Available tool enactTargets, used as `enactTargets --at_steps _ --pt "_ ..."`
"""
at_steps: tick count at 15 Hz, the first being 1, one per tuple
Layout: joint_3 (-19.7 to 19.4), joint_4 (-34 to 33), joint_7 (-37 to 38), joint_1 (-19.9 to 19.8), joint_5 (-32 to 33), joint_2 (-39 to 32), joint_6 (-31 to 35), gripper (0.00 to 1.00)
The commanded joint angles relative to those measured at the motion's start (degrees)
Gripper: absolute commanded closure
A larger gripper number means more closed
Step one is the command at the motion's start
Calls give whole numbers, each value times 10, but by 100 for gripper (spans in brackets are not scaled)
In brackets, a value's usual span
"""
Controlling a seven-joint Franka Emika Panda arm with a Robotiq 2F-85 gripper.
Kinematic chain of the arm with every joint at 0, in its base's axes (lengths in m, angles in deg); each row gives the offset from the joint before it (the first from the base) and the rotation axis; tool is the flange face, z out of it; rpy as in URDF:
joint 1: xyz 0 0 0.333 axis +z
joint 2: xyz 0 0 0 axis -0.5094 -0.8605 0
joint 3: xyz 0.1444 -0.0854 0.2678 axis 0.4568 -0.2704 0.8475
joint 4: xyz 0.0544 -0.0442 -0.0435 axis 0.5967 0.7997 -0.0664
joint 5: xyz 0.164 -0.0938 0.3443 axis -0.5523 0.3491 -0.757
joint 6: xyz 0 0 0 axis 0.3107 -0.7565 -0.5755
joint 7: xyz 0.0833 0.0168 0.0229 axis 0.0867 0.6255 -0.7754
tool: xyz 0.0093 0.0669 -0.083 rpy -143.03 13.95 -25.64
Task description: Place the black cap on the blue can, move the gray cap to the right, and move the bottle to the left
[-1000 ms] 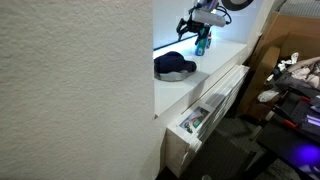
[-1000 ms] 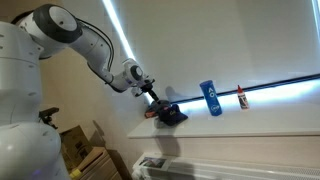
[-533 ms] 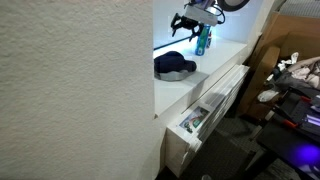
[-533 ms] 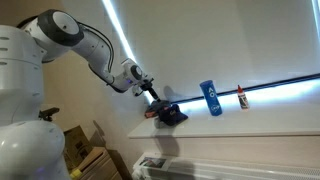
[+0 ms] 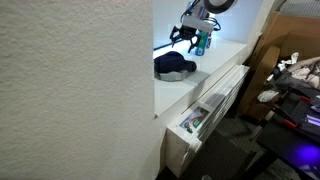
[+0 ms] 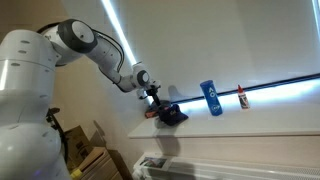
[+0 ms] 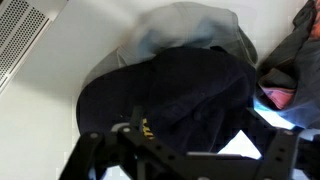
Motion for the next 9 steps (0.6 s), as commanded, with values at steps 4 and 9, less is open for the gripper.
enactTargets --at_steps 4,9 --pt "-58 -46 35 41 13 -46 -35 0" --pt "-70 -40 41 46 10 -52 -32 0"
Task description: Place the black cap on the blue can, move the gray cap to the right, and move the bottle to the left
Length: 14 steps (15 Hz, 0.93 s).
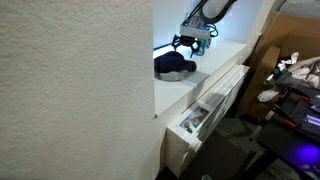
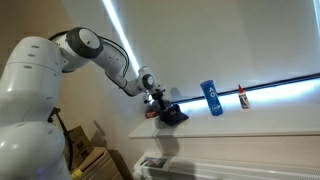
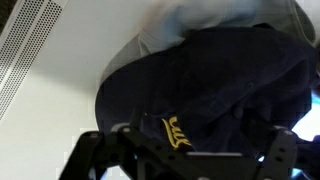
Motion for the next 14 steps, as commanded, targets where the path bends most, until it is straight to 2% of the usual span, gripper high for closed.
enactTargets --at_steps 1,2,4,5,6,11,12,13,14 --pt "-4 -5 -2 4 -4 -3 -3 0" --pt "-3 -7 -1 4 -3 -4 -4 0" --pt "36 -23 -41 -28 -55 -20 -2 0" --pt "41 -41 -41 -31 -74 -32 -24 0" --pt "14 -10 -21 -6 -47 -7 -6 0" --pt "22 -26 -26 -13 -64 -25 -10 0" --pt "20 -26 -27 -13 -62 -25 -8 25" --pt "19 -25 -27 -13 -63 -25 -9 26" --pt "17 -24 -26 -12 -61 -24 -9 32"
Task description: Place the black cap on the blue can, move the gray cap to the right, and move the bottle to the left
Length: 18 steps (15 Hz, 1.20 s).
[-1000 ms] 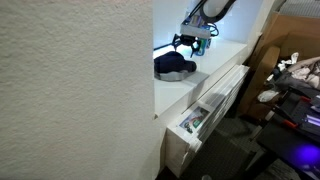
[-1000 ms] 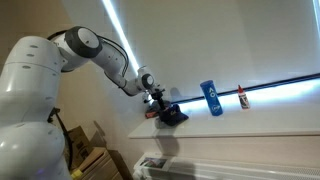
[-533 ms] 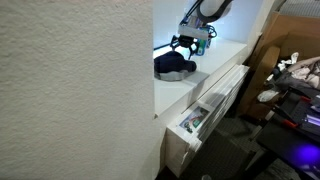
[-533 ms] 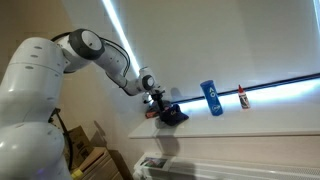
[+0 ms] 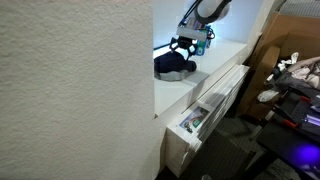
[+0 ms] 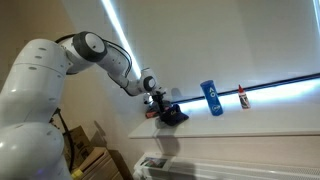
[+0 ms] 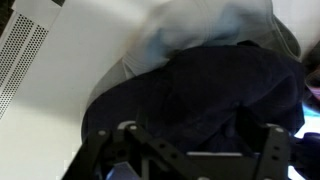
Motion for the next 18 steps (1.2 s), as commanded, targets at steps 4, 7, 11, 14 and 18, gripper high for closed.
enactTargets --at_steps 4,7,11,14,18 --pt "-14 9 -3 5 1 4 2 62" --pt "-20 16 1 7 5 7 7 83" --pt "-27 18 3 10 10 7 15 100" --pt "-74 19 22 41 75 5 32 99" --pt "-167 99 104 113 225 119 67 99"
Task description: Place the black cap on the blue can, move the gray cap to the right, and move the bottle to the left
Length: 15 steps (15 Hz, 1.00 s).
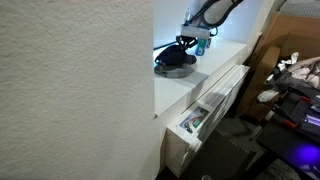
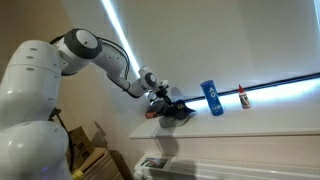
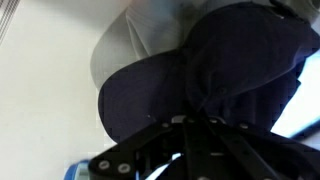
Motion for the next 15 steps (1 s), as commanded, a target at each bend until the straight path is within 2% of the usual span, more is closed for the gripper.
enactTargets --at_steps 1,4,8,9,10,12,13,15 --pt "-79 87 77 65 128 119 24 99" --pt "-91 100 155 74 254 184 -1 99" --pt "-55 117 294 32 430 262 -13 99" --pt "-104 122 325 75 454 278 -14 99" --pt "-110 119 382 73 507 291 -21 99" --pt "-114 130 432 70 537 324 -64 99" --pt "-27 140 439 -16 540 340 -83 99" --pt "2 169 430 -60 505 361 -78 99"
